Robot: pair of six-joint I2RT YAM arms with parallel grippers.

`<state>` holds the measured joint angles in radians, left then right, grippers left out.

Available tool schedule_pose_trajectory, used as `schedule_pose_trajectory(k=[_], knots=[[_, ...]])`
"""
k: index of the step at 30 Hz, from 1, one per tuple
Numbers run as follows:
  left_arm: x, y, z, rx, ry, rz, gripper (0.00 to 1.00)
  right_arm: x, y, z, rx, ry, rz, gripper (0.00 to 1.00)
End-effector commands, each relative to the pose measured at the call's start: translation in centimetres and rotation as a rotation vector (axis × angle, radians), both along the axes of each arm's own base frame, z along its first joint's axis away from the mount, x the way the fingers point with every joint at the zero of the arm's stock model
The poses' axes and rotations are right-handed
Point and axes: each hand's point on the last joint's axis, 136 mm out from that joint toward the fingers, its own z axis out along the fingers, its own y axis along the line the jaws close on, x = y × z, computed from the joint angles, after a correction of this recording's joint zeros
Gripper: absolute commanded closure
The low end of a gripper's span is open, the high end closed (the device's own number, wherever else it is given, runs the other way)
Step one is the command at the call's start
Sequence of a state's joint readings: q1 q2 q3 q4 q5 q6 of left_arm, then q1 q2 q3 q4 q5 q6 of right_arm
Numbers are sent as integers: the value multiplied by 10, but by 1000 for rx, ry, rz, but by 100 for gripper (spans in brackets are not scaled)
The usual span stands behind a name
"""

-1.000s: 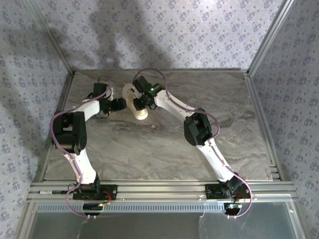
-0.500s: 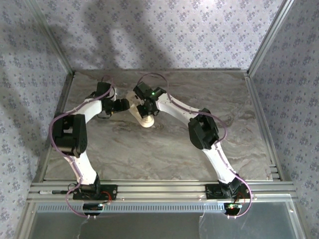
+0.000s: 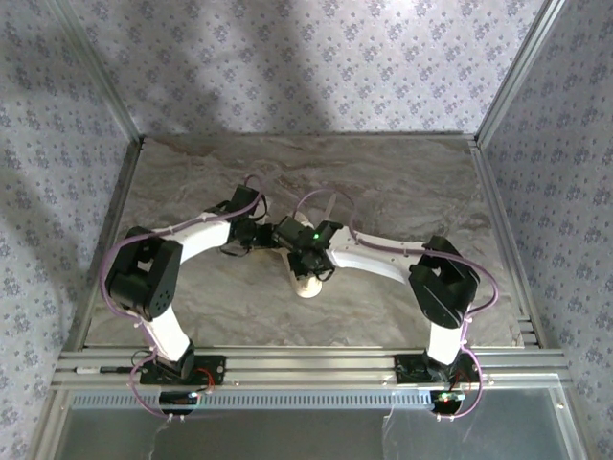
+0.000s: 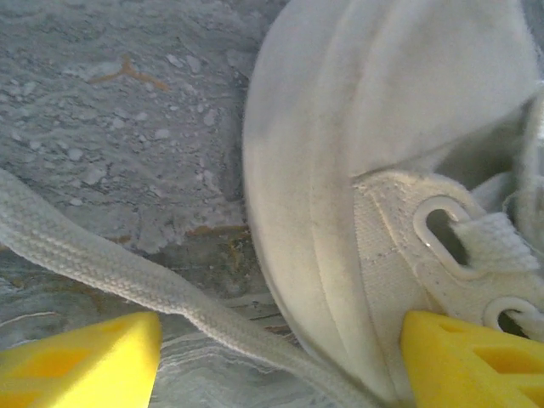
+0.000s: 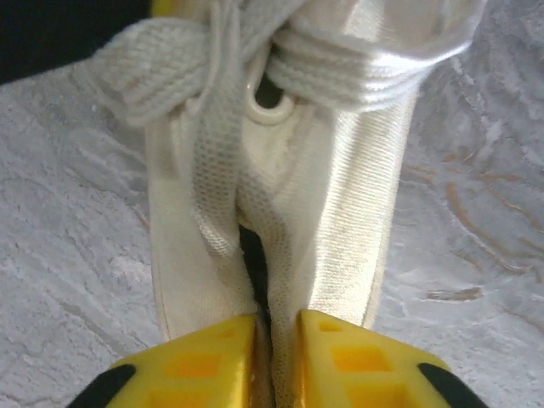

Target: Tie the shoes

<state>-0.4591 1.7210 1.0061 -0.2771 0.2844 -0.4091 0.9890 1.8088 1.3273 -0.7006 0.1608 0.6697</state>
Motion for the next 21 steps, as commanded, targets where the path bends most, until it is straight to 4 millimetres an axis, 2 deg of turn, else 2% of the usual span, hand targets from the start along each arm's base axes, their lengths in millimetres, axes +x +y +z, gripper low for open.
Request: schedule_pose_trajectory(k=[1, 5, 7, 11, 15, 21], knots=[[12, 6, 15, 38, -44, 37, 25, -1, 7, 17, 70, -14, -69, 62], [15, 25, 31, 107, -90, 69, 23, 3, 4, 47, 94, -69, -39, 50], [18, 42, 37, 144, -100, 124, 23, 4, 2, 61, 116, -84, -40, 47], [18, 73, 35, 200, -74, 233, 23, 14, -8, 77, 150, -93, -51, 44], [17, 77, 14, 199, -12, 239, 26, 45, -27, 66, 123, -79, -63, 42], [26, 68, -9, 220, 42, 224, 27, 113, -48, 42, 85, -63, -136, 39]])
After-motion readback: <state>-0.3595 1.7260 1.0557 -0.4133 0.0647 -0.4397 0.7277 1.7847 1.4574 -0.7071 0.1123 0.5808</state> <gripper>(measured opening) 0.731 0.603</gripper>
